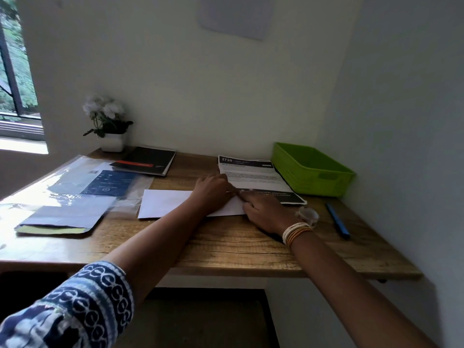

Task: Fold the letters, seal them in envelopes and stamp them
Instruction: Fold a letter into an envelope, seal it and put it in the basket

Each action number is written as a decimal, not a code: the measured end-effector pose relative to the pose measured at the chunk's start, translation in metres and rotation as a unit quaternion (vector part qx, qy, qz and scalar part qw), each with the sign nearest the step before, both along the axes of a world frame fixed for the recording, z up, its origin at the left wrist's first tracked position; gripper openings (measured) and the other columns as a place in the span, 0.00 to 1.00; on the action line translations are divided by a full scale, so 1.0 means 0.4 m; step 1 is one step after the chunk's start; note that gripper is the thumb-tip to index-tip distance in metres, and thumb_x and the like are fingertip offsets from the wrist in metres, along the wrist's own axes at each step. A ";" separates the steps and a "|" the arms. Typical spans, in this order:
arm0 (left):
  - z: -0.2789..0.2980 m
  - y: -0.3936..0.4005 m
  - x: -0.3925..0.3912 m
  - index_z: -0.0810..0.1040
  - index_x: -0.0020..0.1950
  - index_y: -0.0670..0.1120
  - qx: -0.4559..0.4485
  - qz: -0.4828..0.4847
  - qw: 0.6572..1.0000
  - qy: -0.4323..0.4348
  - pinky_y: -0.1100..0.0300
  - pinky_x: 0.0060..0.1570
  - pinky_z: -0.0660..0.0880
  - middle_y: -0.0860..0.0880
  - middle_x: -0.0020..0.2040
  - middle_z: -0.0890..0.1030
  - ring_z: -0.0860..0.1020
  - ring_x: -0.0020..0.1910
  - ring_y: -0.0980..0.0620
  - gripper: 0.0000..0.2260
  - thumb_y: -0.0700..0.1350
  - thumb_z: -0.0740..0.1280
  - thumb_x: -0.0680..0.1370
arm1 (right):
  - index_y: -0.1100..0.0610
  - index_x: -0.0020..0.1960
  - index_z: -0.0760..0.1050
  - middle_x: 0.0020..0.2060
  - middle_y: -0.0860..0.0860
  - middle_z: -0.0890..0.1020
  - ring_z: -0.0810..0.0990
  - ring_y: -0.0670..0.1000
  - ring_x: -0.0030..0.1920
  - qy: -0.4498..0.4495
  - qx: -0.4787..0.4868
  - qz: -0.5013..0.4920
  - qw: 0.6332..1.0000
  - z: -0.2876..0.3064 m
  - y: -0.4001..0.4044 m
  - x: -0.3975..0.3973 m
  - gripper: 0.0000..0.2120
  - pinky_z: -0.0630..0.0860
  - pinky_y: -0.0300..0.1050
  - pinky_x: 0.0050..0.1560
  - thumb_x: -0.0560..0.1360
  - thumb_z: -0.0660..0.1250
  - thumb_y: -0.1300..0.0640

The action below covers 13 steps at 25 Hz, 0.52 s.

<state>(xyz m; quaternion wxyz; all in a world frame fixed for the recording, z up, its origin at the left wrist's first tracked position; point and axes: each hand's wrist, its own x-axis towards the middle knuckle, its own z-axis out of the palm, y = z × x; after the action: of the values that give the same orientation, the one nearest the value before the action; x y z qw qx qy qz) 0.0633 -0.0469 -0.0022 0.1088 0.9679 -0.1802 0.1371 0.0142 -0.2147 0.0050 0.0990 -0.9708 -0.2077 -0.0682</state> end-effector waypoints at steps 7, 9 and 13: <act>0.001 0.002 -0.002 0.78 0.61 0.62 -0.009 0.005 1.000 0.016 0.45 0.63 0.68 0.50 0.67 0.73 0.69 0.67 0.47 0.13 0.55 0.60 0.78 | 0.55 0.63 0.76 0.60 0.57 0.80 0.77 0.56 0.59 -0.027 -0.009 -0.036 0.999 -0.001 -0.004 -0.004 0.22 0.70 0.51 0.63 0.78 0.50 0.49; 0.004 0.003 -0.003 0.78 0.61 0.61 -0.017 0.003 1.000 0.017 0.44 0.63 0.68 0.50 0.68 0.72 0.69 0.67 0.47 0.13 0.54 0.61 0.78 | 0.56 0.54 0.81 0.51 0.57 0.83 0.80 0.56 0.51 -0.071 -0.020 -0.049 0.996 -0.004 -0.003 -0.007 0.20 0.72 0.48 0.54 0.78 0.53 0.49; 0.004 0.002 -0.006 0.79 0.61 0.59 -0.028 -0.001 1.000 0.015 0.45 0.64 0.67 0.50 0.68 0.72 0.68 0.68 0.47 0.13 0.54 0.61 0.78 | 0.58 0.52 0.79 0.53 0.59 0.81 0.79 0.60 0.54 -0.096 0.016 -0.050 0.994 0.002 -0.005 -0.006 0.17 0.73 0.51 0.55 0.79 0.54 0.52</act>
<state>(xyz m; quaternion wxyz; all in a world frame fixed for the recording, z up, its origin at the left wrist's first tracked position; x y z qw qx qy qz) 0.0609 -0.0461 -0.0007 0.1383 0.9662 -0.1761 0.1277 0.0116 -0.2168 0.0058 0.0907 -0.9672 -0.1667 -0.1690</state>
